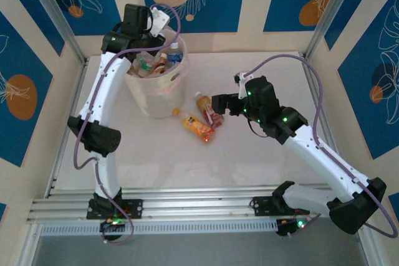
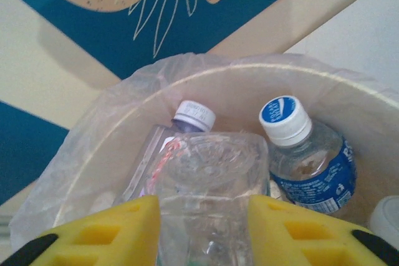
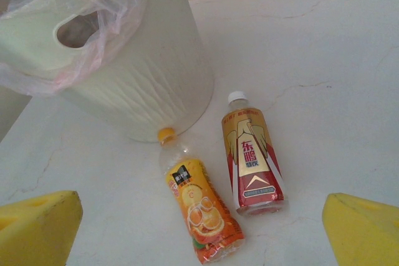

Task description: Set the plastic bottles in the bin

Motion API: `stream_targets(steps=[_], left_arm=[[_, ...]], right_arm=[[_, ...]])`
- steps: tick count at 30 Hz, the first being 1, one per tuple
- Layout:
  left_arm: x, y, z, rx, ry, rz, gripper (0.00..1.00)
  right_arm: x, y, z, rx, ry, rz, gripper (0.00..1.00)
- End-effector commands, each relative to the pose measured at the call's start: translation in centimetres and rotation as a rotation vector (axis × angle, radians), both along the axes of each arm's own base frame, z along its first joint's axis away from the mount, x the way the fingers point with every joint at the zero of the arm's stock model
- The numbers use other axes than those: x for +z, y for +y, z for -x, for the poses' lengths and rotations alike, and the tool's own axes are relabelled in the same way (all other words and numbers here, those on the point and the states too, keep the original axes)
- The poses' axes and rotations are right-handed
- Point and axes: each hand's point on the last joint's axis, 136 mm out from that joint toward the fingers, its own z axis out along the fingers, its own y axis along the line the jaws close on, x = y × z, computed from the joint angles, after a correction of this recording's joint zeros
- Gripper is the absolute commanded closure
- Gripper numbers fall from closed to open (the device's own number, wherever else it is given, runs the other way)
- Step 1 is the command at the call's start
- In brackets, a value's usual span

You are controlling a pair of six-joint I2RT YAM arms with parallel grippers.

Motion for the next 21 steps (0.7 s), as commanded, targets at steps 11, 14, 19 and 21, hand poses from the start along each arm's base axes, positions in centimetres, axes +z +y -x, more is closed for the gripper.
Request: stream_targets(steps=[11, 14, 19, 21], left_arm=[[-3.5, -1.9, -1.3, -0.043, 0.103, 0.1, 0.79], [-4.3, -2.2, -1.3, -0.053, 0.126, 0.096, 0.79], [-4.9, -1.6, -1.0, -0.034, 0.148, 0.071, 0.77], [-4.5, -1.3, -0.8, -0.019, 0.141, 0.065, 0.75]], right_arm=[[1.6, -0.6, 0.0, -0.036, -0.023, -0.008, 0.01], [1.5, -0.6, 0.0, -0.038, -0.018, -0.008, 0.01], [1.2, -0.8, -0.1, -0.045, -0.009, 0.004, 0.01], [1.0, -0.9, -0.1, -0.049, -0.005, 0.013, 0.01]])
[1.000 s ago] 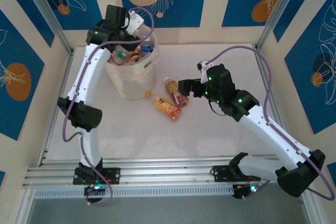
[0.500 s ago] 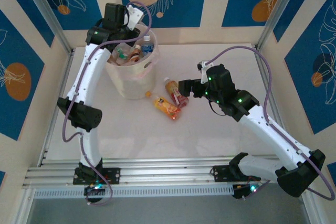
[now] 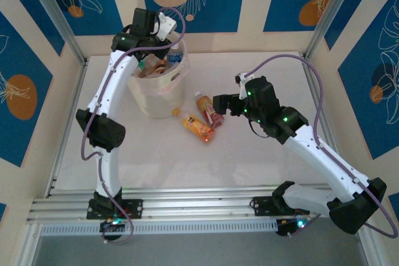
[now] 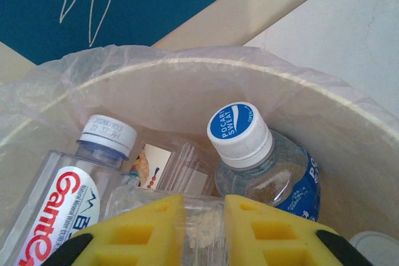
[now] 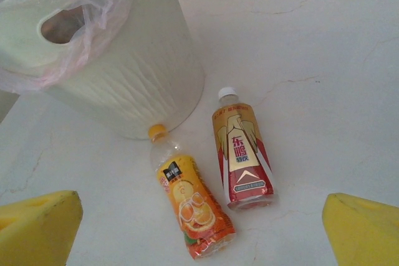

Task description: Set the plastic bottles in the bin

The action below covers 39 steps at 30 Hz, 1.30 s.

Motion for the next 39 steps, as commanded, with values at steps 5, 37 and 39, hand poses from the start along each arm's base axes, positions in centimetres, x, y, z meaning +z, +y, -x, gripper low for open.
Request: stream_targets(steps=[5, 37, 39], left_arm=[[3.2, 1.6, 1.5, 0.045, -0.036, 0.021, 0.65], [10.0, 6.6, 17.2, 0.256, -0.172, 0.528, 0.0], [9.5, 7.0, 18.1, 0.272, -0.177, 0.565, 0.0]], right_arm=[[0.4, -0.2, -0.3, -0.024, 0.011, 0.014, 0.01], [-17.4, 2.1, -6.5, 0.066, 0.605, 0.213, 0.0], [-18.4, 2.5, -6.8, 0.082, 0.623, 0.23, 0.0]])
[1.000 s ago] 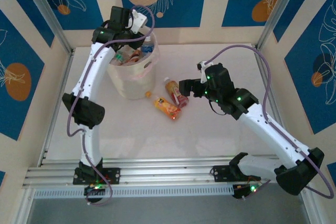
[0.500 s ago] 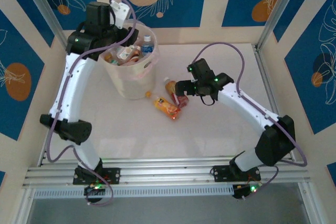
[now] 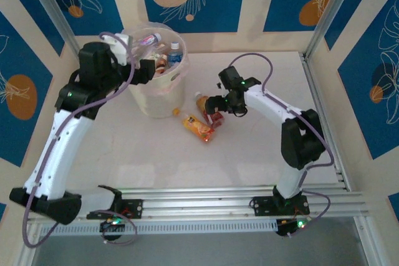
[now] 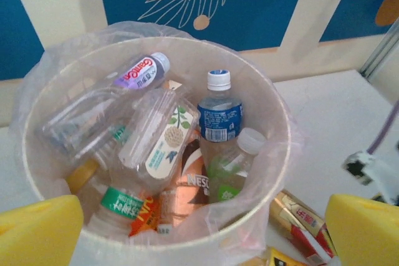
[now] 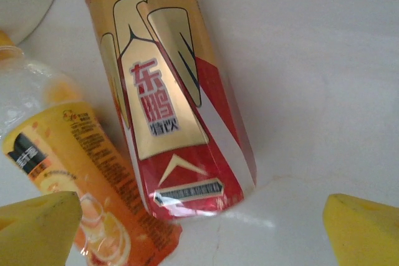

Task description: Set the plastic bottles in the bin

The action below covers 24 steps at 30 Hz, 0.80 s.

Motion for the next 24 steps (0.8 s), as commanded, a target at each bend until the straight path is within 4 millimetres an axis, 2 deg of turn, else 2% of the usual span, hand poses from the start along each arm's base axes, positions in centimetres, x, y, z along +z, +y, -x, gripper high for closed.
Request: stream_targets(steps=[1, 6, 12, 20, 24], left_arm=[[0.9, 0.7, 0.8, 0.046, -0.048, 0.128, 0.01], [0.2, 1.7, 2.2, 0.089, -0.051, 0.161, 0.01], [0.0, 2.2, 2.9, 0.107, -0.056, 0.166, 0.0], [-0.7, 2.0, 2.4, 0.105, -0.036, 0.166, 0.0], [-0.9, 1.8, 2.1, 0.106, -0.031, 0.173, 0.0]], right_arm=[[-0.6, 1.2, -0.1, 0.065, 0.035, -0.006, 0.0], [-2.8, 1.9, -1.0, 0.092, 0.062, 0.046, 0.0], [-5.6, 2.2, -2.0, 0.108, 0.104, 0.084, 0.01], [-7.4, 1.9, -2.5, 0.098, 0.137, 0.093, 0.11], [-8.4, 1.2, -2.5, 0.078, 0.16, 0.105, 0.19]])
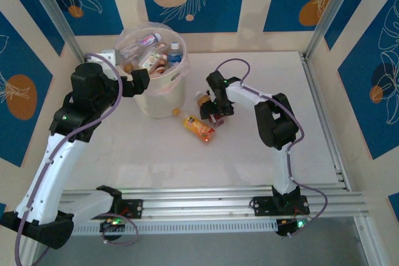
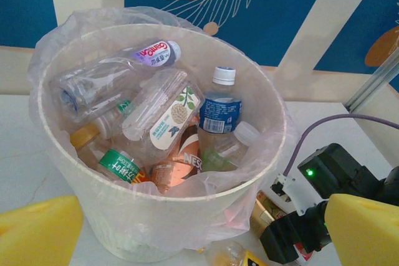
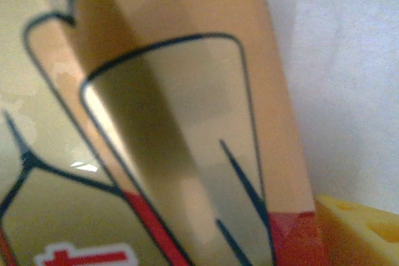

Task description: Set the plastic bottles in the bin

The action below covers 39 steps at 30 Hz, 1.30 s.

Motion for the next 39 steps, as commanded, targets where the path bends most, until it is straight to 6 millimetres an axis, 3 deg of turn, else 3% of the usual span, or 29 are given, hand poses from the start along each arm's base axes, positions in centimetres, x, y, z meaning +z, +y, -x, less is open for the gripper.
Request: stream_targets(steps=[1, 6, 12, 17, 24, 33, 39], left_arm=[[0.3, 0.3, -0.6, 0.024, -0.017, 0.025, 0.0], [0.4, 0.1, -0.8, 0.023, -0.017, 0.04, 0.0], [0.7, -0.1, -0.9, 0.012, -0.021, 0.05, 0.0], [0.9, -0.5, -1.0, -0.005, -0.025, 0.06, 0.01], [1.0, -1.9, -1.6, -0.061, -0.018, 0.096, 0.0], [1.5, -7.7, -2.6, -0.277, 0.002, 0.2, 0.0], [2.5, -13.4, -2.0, -0.475, 0.014, 0.26, 0.01]], right_arm=[[-0.8, -0.8, 0.1, -0.016, 0.036, 0.012, 0.22], [-1.0, -1.3, 0.4, -0.034, 0.043, 0.012, 0.34], [1.3, -1.8, 0.5, -0.047, -0.015, 0.007, 0.5], [4.8, -2.4, 0.4, -0.068, -0.099, 0.0, 0.59], [11.6, -3.6, 1.0, -0.1, -0.272, -0.033, 0.65], [22.3, -1.7, 4.9, -0.007, -0.595, -0.29, 0.65], [26.8, -0.6, 7.8, 0.065, -0.743, -0.438, 0.64]])
